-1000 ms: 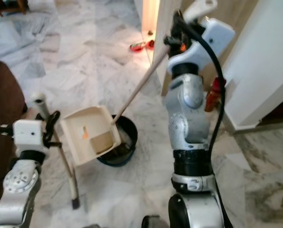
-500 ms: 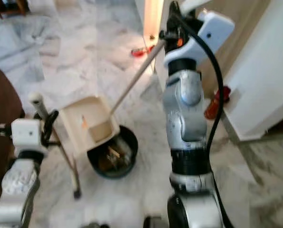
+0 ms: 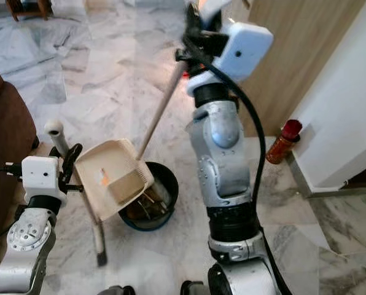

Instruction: Sweep floor

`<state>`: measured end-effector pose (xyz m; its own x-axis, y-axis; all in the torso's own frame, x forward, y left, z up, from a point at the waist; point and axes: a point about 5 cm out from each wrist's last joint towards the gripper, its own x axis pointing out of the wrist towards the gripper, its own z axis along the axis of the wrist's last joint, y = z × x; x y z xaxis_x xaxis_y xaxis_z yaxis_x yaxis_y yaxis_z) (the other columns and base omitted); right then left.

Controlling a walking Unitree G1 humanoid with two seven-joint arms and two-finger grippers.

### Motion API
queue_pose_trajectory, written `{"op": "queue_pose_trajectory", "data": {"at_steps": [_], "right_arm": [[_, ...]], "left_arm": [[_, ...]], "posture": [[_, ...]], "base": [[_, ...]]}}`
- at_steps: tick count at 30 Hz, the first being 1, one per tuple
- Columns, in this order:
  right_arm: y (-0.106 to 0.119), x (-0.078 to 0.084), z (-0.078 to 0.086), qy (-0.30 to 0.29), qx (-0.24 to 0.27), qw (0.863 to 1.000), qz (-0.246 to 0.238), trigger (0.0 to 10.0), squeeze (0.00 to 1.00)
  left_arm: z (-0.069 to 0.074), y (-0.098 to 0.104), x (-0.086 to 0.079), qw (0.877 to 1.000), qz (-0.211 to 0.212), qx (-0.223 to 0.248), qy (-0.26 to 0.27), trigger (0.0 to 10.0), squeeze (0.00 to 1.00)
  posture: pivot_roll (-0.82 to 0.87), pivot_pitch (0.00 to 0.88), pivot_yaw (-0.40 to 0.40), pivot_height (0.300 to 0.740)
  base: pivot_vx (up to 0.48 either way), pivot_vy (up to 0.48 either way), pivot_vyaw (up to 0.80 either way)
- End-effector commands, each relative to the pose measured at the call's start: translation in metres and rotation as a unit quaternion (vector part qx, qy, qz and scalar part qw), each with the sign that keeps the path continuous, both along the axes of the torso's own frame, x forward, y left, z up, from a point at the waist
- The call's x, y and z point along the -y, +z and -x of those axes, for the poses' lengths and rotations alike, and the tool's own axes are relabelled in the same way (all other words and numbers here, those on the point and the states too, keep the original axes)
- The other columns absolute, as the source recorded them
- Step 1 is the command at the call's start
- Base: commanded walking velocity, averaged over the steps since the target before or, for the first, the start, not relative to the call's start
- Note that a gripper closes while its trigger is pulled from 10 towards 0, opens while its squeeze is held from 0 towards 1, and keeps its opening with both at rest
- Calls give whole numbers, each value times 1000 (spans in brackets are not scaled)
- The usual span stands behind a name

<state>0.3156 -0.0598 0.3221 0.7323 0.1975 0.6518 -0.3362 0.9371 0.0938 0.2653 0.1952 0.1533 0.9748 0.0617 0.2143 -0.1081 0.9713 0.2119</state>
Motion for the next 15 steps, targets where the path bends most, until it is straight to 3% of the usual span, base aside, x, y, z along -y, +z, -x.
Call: {"op": "queue_pose_trajectory", "data": {"at_steps": [1, 15], "right_arm": [[14, -3, 16, 4, 53, 999, -8, 10000, 0], [16, -16, 33, -12, 116, 992, 50, 10000, 0]], "left_arm": [[2, 8, 3, 1000, -12, 23, -7, 10000, 0], [2, 7, 6, 999, -18, 24, -14, 10000, 0]], "posture": [[-6, 179, -37, 740], [-4, 181, -38, 740]], "base": [[0, 0, 0], [0, 0, 0]]}}
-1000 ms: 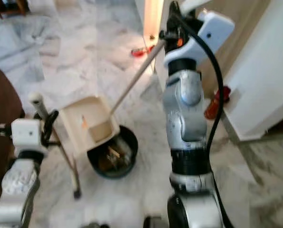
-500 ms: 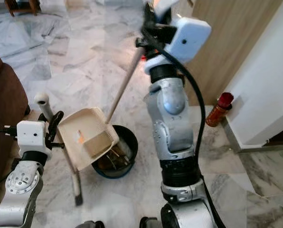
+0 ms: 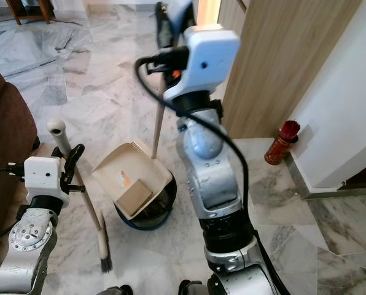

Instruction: Sweep floor

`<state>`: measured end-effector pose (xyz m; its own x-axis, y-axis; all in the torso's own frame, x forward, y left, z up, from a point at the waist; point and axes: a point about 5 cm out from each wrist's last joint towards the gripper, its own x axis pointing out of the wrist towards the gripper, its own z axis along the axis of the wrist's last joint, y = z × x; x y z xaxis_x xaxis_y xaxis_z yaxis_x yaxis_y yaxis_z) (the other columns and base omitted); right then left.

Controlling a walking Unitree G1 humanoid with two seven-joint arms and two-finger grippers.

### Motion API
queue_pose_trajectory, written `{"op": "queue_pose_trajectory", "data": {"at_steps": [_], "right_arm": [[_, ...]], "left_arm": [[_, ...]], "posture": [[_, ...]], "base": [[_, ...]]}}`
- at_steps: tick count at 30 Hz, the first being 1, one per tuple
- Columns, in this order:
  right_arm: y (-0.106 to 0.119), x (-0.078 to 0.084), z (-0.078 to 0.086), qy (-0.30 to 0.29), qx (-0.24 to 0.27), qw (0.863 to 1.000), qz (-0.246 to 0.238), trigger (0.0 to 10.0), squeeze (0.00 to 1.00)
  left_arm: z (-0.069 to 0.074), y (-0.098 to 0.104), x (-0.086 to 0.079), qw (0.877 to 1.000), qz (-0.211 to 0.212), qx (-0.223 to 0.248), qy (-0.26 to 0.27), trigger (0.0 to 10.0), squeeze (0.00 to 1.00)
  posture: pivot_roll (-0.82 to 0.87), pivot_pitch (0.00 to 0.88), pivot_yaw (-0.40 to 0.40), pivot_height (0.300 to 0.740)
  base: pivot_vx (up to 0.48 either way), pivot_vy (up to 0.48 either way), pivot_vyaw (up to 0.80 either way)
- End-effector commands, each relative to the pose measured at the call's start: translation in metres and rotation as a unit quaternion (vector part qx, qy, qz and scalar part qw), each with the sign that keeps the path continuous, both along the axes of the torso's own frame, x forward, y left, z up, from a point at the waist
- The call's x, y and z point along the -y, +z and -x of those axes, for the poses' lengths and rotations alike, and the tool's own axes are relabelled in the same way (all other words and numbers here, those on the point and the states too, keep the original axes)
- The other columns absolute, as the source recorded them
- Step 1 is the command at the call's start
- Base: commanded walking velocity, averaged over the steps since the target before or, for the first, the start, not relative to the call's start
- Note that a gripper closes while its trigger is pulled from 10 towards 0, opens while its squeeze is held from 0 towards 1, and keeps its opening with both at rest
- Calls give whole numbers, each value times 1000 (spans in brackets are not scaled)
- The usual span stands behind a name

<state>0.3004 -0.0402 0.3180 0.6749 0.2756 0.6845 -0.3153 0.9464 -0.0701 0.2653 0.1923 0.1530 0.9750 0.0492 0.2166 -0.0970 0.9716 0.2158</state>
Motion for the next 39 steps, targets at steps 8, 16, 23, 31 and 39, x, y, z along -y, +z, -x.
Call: {"op": "queue_pose_trajectory", "data": {"at_steps": [8, 16, 23, 31, 39], "right_arm": [[20, 4, 17, 5, 69, 997, -19, 10000, 0], [20, 4, 17, 5, 69, 997, -19, 10000, 0], [20, 4, 17, 5, 69, 997, -19, 10000, 0], [20, -18, 44, -27, 188, 979, 72, 10000, 0], [19, -21, 47, -27, 198, 976, 83, 10000, 0]], "left_arm": [[2, 7, 3, 1000, -15, 23, -8, 10000, 0], [2, 7, 3, 1000, -15, 23, -8, 10000, 0], [2, 7, 3, 1000, -15, 23, -8, 10000, 0], [2, 6, 7, 999, -31, 22, -20, 10000, 0], [1, 6, 8, 999, -32, 22, -22, 10000, 0]], "posture": [[-4, 181, -38, 740], [-4, 181, -38, 740], [-4, 181, -38, 740], [-7, 185, -41, 740], [-9, 185, -41, 740]], "base": [[0, 0, 0], [0, 0, 0], [0, 0, 0], [0, 0, 0], [0, 0, 0]]}}
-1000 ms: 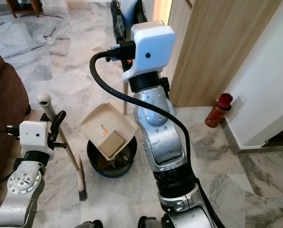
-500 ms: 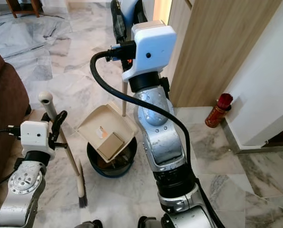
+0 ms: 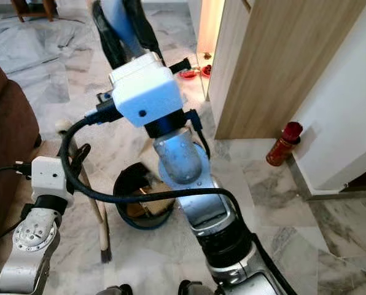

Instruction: Sweep floor

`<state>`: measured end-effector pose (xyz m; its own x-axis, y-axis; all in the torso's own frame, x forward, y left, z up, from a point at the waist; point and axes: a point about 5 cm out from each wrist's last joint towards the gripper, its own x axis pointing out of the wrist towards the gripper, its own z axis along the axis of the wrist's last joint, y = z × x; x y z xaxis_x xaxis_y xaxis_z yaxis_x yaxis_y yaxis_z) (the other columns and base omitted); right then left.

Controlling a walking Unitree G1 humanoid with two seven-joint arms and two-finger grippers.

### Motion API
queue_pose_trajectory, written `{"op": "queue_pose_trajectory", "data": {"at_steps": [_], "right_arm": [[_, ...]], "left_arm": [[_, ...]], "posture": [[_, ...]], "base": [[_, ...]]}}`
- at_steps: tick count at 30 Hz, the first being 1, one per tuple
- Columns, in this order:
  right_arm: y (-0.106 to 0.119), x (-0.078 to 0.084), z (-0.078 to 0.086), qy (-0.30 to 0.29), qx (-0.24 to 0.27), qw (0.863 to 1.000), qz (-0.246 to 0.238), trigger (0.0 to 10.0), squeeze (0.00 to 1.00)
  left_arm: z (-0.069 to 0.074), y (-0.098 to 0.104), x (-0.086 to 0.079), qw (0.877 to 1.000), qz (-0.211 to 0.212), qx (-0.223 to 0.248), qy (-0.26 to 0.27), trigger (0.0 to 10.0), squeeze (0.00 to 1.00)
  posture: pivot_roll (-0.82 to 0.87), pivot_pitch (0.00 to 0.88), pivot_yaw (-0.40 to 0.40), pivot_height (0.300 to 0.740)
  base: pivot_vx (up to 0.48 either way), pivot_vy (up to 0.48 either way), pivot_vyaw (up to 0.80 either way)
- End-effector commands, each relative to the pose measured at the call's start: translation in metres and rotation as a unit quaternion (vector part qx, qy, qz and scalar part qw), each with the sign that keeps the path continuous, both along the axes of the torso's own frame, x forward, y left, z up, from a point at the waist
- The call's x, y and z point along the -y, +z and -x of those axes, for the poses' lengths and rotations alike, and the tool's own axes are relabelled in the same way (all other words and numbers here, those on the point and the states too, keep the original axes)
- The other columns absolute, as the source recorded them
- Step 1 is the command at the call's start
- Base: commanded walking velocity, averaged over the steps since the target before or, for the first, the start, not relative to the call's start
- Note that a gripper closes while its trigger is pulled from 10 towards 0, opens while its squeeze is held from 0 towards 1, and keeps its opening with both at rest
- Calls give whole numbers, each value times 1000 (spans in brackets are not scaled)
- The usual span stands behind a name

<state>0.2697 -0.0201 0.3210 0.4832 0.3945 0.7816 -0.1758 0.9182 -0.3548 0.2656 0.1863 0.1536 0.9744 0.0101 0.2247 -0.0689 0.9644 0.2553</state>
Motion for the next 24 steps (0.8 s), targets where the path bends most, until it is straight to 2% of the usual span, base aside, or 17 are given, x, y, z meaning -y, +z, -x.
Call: {"op": "queue_pose_trajectory", "data": {"at_steps": [1, 10, 14, 18, 20, 24], "right_arm": [[16, -1, 16, 22, 51, 998, -23, 10000, 0], [14, -1, 16, 3, 59, 998, -17, 10000, 0], [14, 11, 6, -39, 53, 998, -16, 10000, 0], [9, 37, -7, -103, 40, 994, 0, 10000, 0], [0, 56, -14, -147, 24, 989, 13, 10000, 0], [-12, 77, -20, -193, 3, 981, 34, 10000, 0]], "left_arm": [[1, 6, 2, 1000, -11, 19, -8, 10000, 0], [2, 5, 3, 1000, -13, 17, -9, 10000, 0], [2, 5, 3, 1000, -13, 16, -9, 10000, 0], [2, 4, 2, 1000, -12, 13, -13, 10000, 0], [2, 3, 2, 1000, -12, 11, -15, 10000, 0], [3, 3, 1, 1000, -13, 9, -17, 10000, 0]], "posture": [[-9, 185, -41, 740], [-7, 185, -43, 740], [-10, 185, -42, 740], [-23, 186, -38, 740], [-27, 187, -37, 740], [-28, 188, -35, 740]], "base": [[0, 0, 0], [0, 0, 0], [0, 0, 0], [0, 0, 0], [0, 0, 0], [0, 0, 0]]}}
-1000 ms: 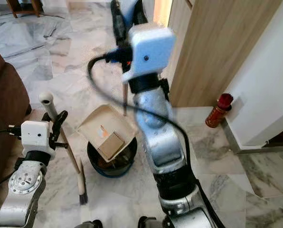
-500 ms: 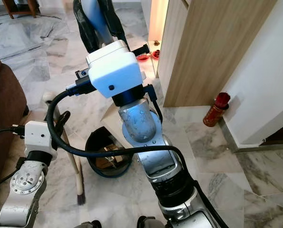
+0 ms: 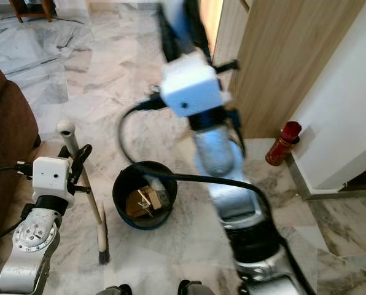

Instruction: Sweep floor

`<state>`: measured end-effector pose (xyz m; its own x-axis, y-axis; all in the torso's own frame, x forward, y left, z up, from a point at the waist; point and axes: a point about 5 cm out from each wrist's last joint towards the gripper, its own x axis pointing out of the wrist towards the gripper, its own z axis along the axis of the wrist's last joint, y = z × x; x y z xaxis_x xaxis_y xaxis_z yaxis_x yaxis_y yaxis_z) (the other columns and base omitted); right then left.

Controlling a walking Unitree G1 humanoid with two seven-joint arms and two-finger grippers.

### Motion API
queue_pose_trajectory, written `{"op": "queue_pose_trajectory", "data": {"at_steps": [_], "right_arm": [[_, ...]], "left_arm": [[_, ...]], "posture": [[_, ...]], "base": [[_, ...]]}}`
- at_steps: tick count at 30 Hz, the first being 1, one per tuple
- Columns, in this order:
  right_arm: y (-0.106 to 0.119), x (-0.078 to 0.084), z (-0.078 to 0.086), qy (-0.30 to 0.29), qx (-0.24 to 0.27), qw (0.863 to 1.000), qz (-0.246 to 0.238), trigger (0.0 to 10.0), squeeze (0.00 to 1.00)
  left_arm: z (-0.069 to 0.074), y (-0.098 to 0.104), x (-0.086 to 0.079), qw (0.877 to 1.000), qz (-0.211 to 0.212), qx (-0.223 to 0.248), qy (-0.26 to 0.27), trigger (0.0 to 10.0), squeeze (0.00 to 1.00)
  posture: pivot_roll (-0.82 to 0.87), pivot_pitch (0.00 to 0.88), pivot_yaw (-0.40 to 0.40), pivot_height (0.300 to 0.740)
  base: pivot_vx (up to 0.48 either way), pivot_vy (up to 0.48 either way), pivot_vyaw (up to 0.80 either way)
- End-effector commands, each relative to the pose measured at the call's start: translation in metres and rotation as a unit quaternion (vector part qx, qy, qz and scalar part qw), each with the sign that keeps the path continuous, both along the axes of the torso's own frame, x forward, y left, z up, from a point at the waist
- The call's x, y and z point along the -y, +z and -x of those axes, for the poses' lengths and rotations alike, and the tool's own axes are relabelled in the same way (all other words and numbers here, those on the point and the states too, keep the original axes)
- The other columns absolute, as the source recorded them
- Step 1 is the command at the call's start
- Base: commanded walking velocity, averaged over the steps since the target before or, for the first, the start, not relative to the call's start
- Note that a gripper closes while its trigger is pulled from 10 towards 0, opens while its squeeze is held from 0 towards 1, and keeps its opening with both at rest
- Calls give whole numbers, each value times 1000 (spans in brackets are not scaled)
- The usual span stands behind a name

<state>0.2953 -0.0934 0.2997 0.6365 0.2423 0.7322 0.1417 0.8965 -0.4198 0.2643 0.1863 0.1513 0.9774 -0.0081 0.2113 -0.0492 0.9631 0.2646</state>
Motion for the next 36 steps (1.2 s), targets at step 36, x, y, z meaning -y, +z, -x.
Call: {"op": "queue_pose_trajectory", "data": {"at_steps": [36], "right_arm": [[-96, 80, -17, -54, -240, 954, -169, 10000, 0]], "left_arm": [[20, -12, -14, 997, 64, -18, 39, 10000, 0]], "posture": [[-34, 148, -28, 740]], "base": [[0, 0, 0]]}}
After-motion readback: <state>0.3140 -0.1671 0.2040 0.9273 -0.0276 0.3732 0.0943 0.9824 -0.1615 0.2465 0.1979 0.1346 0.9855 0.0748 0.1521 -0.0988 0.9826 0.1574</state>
